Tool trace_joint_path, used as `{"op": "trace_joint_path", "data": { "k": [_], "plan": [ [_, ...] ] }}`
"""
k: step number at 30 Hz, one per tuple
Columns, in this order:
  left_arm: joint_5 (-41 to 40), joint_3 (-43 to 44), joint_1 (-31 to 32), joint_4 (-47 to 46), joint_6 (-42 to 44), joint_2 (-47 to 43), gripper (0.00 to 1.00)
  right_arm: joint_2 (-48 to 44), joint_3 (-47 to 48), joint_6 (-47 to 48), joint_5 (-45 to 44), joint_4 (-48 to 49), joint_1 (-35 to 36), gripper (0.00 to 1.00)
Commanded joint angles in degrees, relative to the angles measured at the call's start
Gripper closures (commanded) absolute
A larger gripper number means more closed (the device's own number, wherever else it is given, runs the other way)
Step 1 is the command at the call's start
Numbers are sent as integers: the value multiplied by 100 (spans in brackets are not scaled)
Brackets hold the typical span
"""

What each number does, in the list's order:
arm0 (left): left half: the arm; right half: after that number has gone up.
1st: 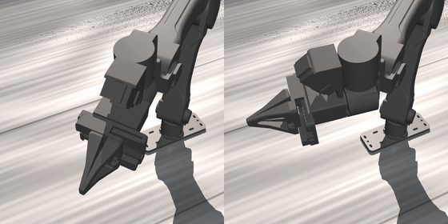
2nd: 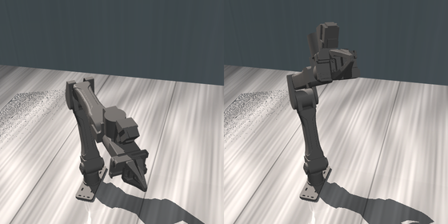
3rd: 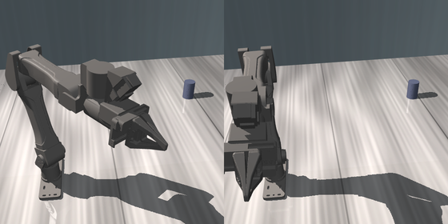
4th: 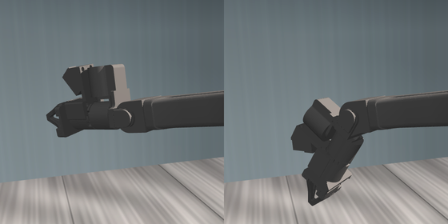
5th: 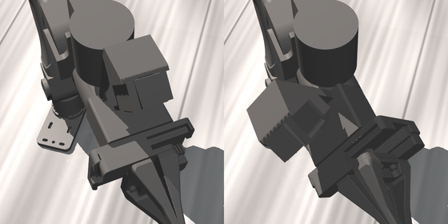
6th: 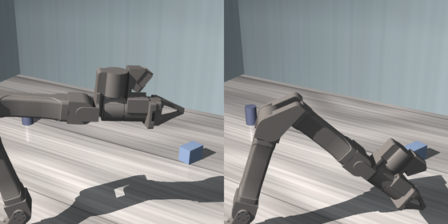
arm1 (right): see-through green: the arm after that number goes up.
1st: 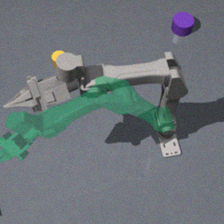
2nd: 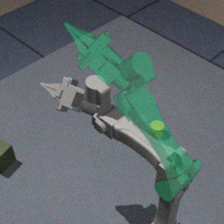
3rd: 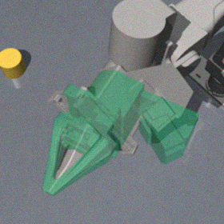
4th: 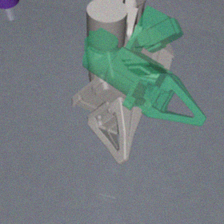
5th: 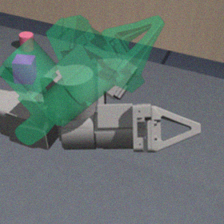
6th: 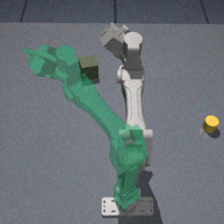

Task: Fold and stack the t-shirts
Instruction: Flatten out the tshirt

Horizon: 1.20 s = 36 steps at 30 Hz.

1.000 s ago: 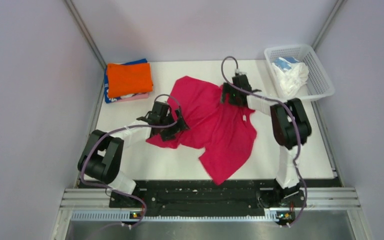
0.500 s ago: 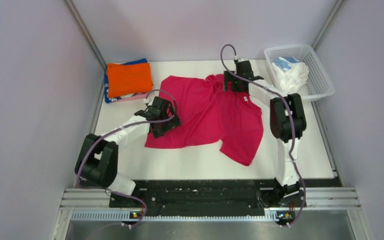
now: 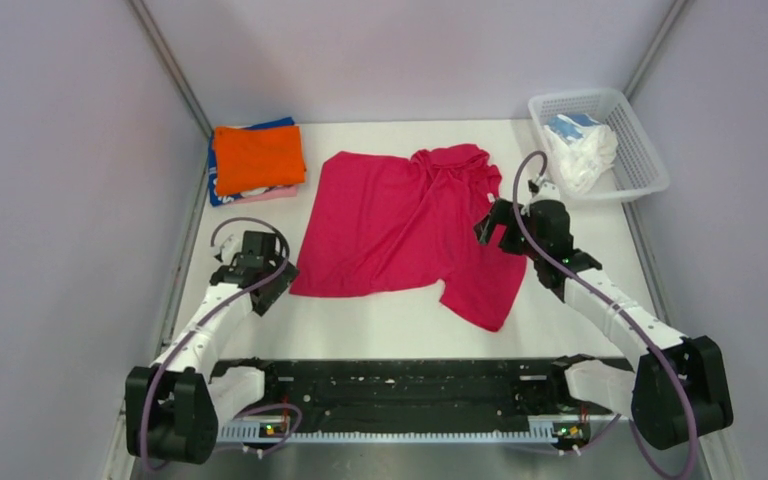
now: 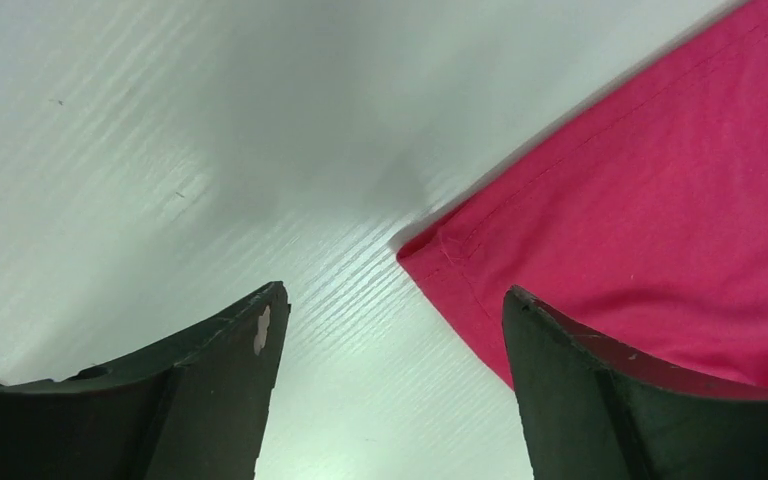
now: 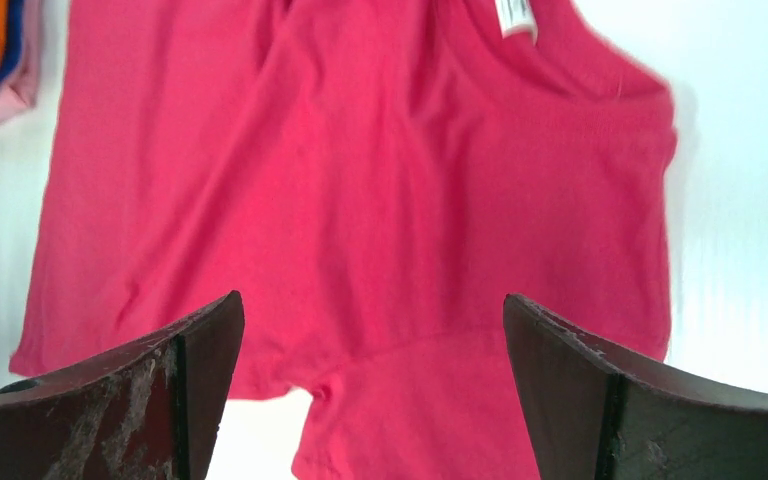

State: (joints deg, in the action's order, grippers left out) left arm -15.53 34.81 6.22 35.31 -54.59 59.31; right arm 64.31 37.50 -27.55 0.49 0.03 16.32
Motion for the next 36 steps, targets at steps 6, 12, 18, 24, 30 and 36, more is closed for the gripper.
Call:
{"op": "trace_joint_path", "data": {
  "k": [6,12,18,24,30,36],
  "plan": [
    [651,333,-33,-349,-141,1191,34,-237,65,-289,517,-646,-57,1],
    [811,676,-33,-112,-82,2055,48,-220,-59,-303,568,-886,-52,1],
    [694,787,-33,-77,-64,2311,54,-251,-77,-236,590,-1153,-55,1],
    [880,712,-24,-262,148,2407,100,-366,-132,-281,510,-1490,-50,4],
    [836,625,-24,-393,336,2239,100,-22,287,-440,-494,-3167,702,10],
    [798,556,-24,-556,548,1921,100,521,176,-1333,-1247,-3712,1838,28]
  ]
}}
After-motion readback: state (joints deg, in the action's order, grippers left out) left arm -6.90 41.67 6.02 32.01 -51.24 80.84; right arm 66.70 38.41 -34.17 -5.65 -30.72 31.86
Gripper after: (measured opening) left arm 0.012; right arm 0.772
